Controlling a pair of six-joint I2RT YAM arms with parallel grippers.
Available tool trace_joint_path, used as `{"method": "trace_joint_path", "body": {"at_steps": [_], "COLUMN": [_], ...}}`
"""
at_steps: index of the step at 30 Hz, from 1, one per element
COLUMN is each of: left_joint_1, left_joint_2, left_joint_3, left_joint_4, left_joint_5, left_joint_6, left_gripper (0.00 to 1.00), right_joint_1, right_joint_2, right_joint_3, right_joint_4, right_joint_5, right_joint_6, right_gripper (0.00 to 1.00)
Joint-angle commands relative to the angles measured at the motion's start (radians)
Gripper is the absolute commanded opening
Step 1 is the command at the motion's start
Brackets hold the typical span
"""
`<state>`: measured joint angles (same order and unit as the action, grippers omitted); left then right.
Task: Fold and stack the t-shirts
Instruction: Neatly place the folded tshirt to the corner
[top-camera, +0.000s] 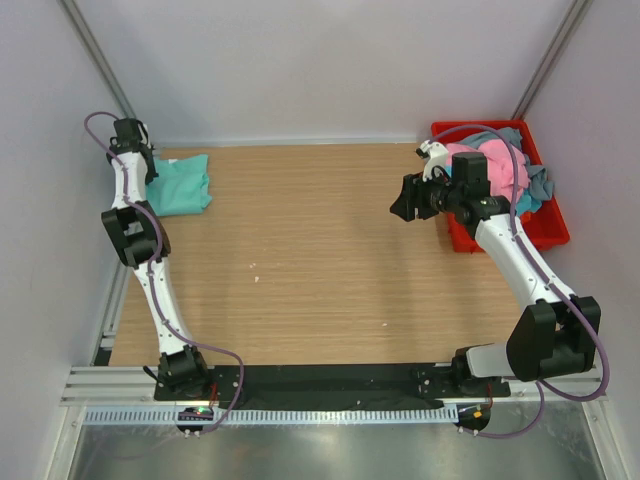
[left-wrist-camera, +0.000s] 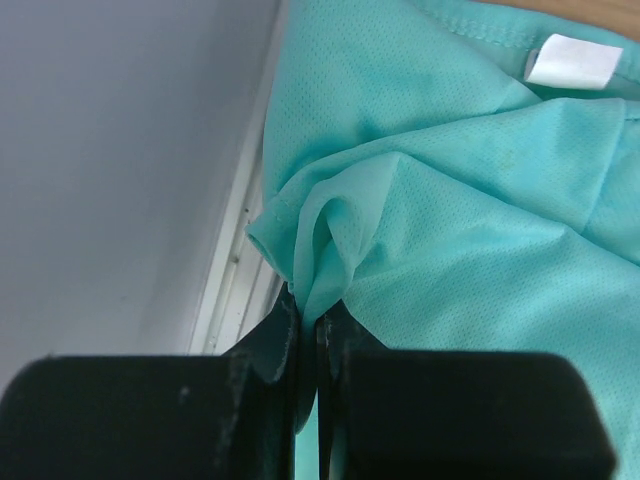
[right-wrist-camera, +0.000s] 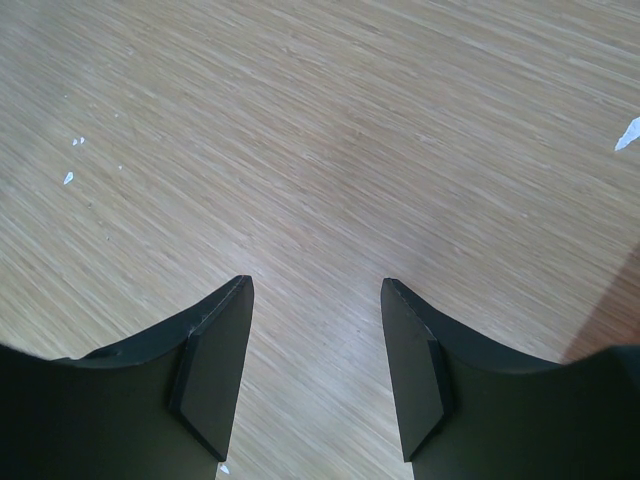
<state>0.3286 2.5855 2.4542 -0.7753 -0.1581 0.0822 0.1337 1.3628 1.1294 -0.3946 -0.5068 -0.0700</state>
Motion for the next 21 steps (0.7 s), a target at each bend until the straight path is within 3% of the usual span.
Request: {"method": "trace_joint_path", "body": {"at_steps": [1,21], "left_joint_1": [0.012,0.001], "left_joint_2": [-0.004,0.024], "left_joint_3": [0.051,0.012], "left_joint_4": [0.093,0.274], "left_joint_5": [-0.058,-0.155], "left_joint_6": [-0.003,0.12], "left_gripper": [0.0,0.03], "right_joint_1": [-0.009,-0.055], "right_joint_2": [-0.042,-0.041], "right_joint_3": [0.003,-0.031], "right_joint_4": [0.016,0.042], "right_joint_5": [0.007,-0.024], "right_joint_6": [-0.01,0.019], "right_gripper": [0.6,0.6]}}
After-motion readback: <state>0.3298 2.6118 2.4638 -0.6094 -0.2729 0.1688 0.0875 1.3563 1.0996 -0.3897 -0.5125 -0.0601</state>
